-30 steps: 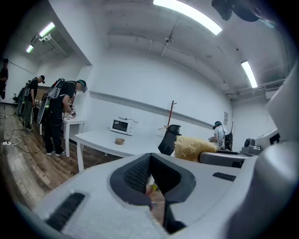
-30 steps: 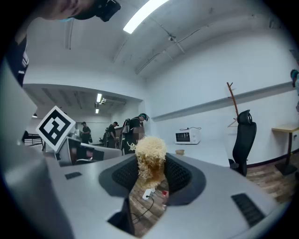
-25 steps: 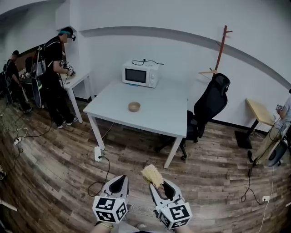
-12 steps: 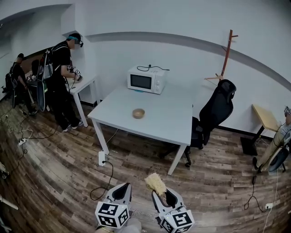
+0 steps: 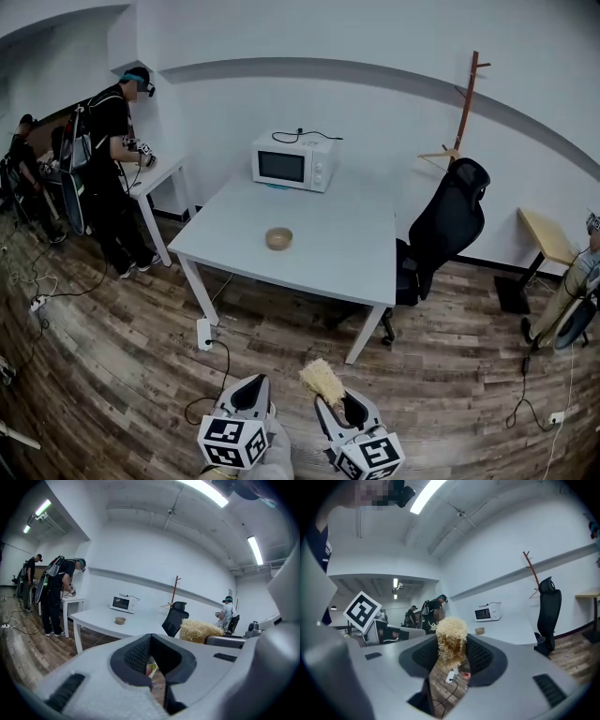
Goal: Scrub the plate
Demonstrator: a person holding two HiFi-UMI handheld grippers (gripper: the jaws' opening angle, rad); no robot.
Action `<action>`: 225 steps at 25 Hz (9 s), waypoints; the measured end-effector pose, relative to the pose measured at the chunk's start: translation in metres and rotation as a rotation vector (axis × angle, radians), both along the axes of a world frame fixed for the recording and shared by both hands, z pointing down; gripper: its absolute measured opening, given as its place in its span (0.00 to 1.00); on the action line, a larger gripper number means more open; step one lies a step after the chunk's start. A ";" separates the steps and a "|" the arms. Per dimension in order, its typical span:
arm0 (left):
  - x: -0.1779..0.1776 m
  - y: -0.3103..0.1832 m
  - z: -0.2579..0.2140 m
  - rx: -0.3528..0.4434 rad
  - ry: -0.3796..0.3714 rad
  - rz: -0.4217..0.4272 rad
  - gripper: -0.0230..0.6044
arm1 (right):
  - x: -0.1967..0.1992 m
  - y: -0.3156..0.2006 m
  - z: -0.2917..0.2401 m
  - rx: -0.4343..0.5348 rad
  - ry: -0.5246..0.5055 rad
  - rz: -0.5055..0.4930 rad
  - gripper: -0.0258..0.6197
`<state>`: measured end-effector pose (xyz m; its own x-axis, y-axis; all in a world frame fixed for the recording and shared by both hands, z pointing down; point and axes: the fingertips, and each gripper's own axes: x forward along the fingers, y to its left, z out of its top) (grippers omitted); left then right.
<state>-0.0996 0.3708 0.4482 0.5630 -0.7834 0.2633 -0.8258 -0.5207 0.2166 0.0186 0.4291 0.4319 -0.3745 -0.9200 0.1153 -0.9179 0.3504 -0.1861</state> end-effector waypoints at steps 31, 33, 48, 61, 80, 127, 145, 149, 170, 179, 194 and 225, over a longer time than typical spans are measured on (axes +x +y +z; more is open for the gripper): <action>-0.031 -0.422 0.026 -0.067 -0.025 0.096 0.07 | -0.020 -0.418 -0.003 0.013 0.066 0.138 0.30; -0.028 -0.435 0.032 -0.081 -0.028 0.092 0.07 | -0.013 -0.429 0.000 0.005 0.079 0.134 0.30; 0.024 -0.533 0.108 -0.284 -0.023 0.087 0.07 | 0.033 -0.553 0.037 -0.061 0.193 -0.024 0.30; 0.036 -0.595 0.205 -0.634 0.110 -0.028 0.26 | 0.048 -0.622 0.075 -0.147 0.206 -0.153 0.30; 0.044 -0.610 0.204 -0.646 0.109 -0.070 0.08 | 0.040 -0.636 0.131 -0.261 0.342 -0.312 0.30; 0.051 -0.586 0.189 -0.540 -0.092 0.000 0.08 | -0.003 -0.604 0.196 -0.437 0.731 -0.633 0.30; 0.052 -0.600 0.180 -0.510 -0.097 -0.010 0.08 | -0.026 -0.620 0.183 -0.375 0.793 -0.683 0.30; 0.050 -0.602 0.178 -0.501 -0.092 -0.033 0.08 | -0.029 -0.608 0.183 -0.369 0.798 -0.698 0.30; 0.054 -0.588 0.197 -0.512 -0.105 0.012 0.08 | 0.029 -0.592 0.157 -0.309 0.623 -0.289 0.30; 0.056 -0.591 0.214 -0.502 -0.150 0.030 0.08 | 0.059 -0.565 0.139 -0.334 0.490 -0.111 0.30; 0.026 -0.539 0.159 -0.377 -0.080 -0.023 0.14 | 0.042 -0.528 0.107 -0.271 0.262 -0.035 0.30; -0.014 -0.368 0.066 -0.226 0.023 -0.002 0.06 | -0.036 -0.393 0.053 -0.150 0.077 -0.113 0.30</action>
<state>-0.1134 0.0024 0.5140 0.5692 -0.7071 0.4196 -0.8204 -0.4547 0.3466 -0.0177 0.0361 0.4847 -0.4592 -0.8431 0.2799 -0.8879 0.4255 -0.1748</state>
